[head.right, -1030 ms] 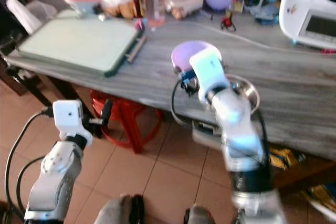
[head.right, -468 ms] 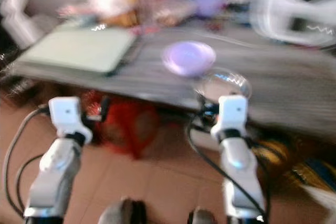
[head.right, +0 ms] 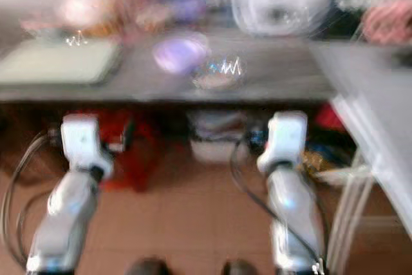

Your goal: Setting the table

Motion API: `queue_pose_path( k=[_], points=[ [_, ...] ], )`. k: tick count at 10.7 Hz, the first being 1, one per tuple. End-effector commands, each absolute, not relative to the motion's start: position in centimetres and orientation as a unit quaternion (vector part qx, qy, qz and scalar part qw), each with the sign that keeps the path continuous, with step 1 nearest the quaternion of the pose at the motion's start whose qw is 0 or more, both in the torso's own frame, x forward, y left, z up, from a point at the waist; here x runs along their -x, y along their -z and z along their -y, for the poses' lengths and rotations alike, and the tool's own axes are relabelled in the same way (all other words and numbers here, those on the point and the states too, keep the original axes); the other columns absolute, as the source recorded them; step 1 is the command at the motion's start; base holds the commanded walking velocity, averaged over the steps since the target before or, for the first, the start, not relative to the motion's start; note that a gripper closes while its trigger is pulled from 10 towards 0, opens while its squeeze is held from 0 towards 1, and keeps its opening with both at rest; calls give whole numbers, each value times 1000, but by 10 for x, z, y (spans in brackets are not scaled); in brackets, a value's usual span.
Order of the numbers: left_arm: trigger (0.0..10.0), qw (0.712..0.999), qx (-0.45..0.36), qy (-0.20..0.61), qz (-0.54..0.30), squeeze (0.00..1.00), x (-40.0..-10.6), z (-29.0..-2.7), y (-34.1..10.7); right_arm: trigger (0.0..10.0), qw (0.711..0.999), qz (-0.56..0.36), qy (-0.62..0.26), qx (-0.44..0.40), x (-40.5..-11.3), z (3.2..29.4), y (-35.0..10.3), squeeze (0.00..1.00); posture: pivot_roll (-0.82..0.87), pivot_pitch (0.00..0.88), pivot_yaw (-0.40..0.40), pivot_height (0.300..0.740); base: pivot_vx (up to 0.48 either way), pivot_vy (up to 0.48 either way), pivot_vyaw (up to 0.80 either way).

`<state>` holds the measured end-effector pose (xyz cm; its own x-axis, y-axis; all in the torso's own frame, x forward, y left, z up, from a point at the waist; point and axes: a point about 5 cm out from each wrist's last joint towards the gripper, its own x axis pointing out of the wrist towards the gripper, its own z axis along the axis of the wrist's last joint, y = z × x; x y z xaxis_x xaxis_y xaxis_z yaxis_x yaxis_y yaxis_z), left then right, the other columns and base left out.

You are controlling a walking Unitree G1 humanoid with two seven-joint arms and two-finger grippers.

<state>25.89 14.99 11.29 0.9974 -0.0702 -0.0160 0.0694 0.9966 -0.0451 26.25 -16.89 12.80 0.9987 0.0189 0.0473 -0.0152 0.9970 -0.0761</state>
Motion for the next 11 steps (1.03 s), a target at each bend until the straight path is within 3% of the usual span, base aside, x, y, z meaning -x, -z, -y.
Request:
queue_pose_path(
  k=[1,3,11],
  points=[
    [10000,999,21,31,-10,0,-258,-151,-112,10000,999,27,-17,38,-266,166,-129,0,-43,0,67,740,0,0,0],
    [10000,997,33,68,-7,0,-250,-148,-110,10000,999,25,-11,29,-267,166,-128,0,-44,0,71,740,0,0,0],
    [10000,996,19,91,2,0,-253,-146,-115,10000,1000,19,-11,21,-275,166,-128,0,-38,5,79,740,0,-449,0]
  ],
)
